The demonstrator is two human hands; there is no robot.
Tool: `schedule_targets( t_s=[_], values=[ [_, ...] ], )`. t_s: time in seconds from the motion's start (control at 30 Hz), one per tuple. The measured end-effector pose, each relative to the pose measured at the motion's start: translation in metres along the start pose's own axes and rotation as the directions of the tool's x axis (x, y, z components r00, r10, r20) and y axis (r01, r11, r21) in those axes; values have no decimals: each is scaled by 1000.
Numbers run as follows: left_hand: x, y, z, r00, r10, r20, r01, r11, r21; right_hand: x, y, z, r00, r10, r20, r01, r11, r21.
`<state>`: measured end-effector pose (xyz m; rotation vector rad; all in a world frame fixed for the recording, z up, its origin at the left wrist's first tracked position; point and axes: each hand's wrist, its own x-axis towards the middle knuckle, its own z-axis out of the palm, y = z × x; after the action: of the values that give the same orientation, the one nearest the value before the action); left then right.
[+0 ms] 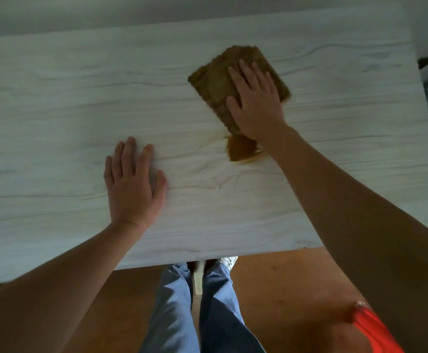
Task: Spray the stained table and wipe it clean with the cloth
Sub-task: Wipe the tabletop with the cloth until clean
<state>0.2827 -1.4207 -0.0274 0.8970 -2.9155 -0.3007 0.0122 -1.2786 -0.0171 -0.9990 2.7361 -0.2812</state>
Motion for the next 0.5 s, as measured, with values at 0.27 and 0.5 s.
schedule_targets(
  t_s=[0.27, 0.5],
  values=[
    [1, 1, -2, 1000, 2, -6, -2, 1000, 2, -83, 36, 2, 991, 129, -25, -129, 992, -4],
    [2, 2, -2, 999, -23, 37, 23, 1000, -18, -217, -12, 27, 986, 163, 41, -165, 985, 45]
  ],
)
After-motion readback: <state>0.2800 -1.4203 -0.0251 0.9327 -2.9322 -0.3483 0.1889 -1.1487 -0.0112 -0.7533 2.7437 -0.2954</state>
